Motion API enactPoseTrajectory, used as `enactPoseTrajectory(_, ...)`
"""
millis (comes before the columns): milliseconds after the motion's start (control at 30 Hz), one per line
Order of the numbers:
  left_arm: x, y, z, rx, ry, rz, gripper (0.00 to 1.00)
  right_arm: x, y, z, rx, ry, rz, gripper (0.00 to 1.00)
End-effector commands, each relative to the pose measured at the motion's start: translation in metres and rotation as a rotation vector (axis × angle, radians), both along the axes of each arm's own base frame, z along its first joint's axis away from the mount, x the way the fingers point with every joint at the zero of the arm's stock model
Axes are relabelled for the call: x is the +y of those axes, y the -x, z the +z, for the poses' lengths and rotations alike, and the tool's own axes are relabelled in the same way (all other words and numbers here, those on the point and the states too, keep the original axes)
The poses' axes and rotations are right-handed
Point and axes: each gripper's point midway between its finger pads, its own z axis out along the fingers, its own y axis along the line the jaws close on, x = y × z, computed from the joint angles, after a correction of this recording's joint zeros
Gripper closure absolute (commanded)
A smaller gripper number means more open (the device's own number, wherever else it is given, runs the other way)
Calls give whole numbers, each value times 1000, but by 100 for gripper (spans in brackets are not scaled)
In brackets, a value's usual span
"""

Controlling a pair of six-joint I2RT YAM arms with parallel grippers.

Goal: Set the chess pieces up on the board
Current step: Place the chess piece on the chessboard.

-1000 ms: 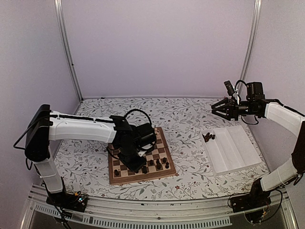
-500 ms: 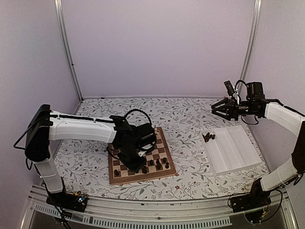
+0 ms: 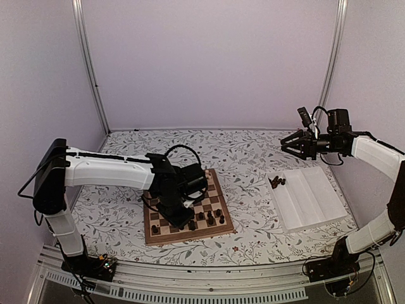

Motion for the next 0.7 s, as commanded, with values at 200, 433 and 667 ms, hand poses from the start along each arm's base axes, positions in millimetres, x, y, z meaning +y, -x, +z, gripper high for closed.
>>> enactPoseTrajectory(200, 2, 5, 8, -12, 4, 12, 93, 2, 4, -2, 10, -9, 17, 52)
enactPoseTrajectory(433, 15, 8, 16, -27, 9, 48, 93, 3, 4, -1, 11, -11, 20, 53)
enactPoseTrajectory(667, 16, 11, 7, -11, 2, 49, 93, 3, 4, -1, 13, -13, 19, 52)
